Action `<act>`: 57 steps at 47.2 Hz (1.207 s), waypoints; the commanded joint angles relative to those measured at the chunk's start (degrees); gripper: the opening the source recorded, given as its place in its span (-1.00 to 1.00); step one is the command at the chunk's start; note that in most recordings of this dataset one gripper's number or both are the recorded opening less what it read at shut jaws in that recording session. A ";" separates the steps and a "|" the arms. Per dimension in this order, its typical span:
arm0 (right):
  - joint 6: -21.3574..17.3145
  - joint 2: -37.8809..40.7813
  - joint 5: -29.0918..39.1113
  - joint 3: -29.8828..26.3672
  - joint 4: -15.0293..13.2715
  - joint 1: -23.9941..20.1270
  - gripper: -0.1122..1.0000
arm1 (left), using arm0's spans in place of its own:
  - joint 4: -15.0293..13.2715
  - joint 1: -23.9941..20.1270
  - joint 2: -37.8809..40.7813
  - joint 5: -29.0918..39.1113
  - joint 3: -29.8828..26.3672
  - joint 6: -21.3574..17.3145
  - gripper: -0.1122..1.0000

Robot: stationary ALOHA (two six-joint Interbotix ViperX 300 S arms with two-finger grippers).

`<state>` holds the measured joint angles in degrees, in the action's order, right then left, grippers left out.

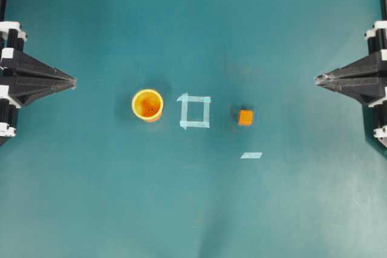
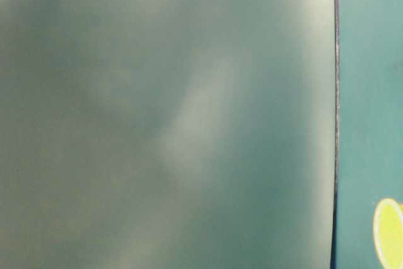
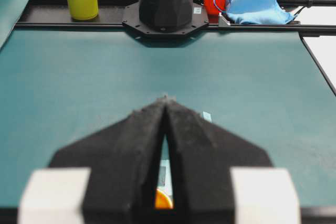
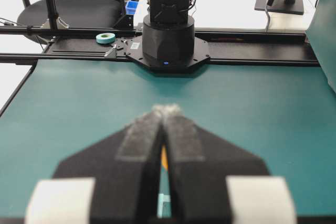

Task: Move the block backward with right arm.
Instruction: 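Move the right gripper left over the orange cube and lower around it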

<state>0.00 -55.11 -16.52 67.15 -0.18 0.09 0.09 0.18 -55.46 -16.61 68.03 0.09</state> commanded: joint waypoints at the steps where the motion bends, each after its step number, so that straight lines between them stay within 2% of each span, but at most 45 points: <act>1: -0.35 0.62 -0.18 -0.97 0.26 0.00 -0.80 | 0.53 0.09 0.62 1.93 -1.85 0.00 -0.80; 10: -0.70 2.64 3.43 -2.11 0.26 0.09 -0.79 | 0.53 0.00 0.53 3.78 -2.37 0.79 -0.80; 25: -1.41 7.73 4.48 -4.92 0.44 0.09 -0.78 | 0.44 0.09 0.70 3.87 -2.37 0.79 -0.80; 29: -2.29 10.11 4.48 -5.62 0.35 0.09 -0.64 | 0.53 0.00 0.62 3.87 -2.37 0.79 -0.80; 37: -3.25 15.12 5.36 -7.29 0.44 0.97 -0.10 | 0.44 0.09 0.62 3.87 -2.37 0.79 -0.80; 42: -3.25 18.81 7.12 -8.96 0.44 1.76 0.13 | 0.44 0.09 0.62 3.87 -2.46 0.79 -0.80; 57: -3.25 29.79 13.01 -13.10 0.35 2.55 0.16 | 0.44 0.00 0.62 3.87 -2.72 0.79 -0.80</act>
<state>-3.16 -27.42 -4.39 56.43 0.09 2.64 0.44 0.09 -55.20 -12.39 67.06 0.97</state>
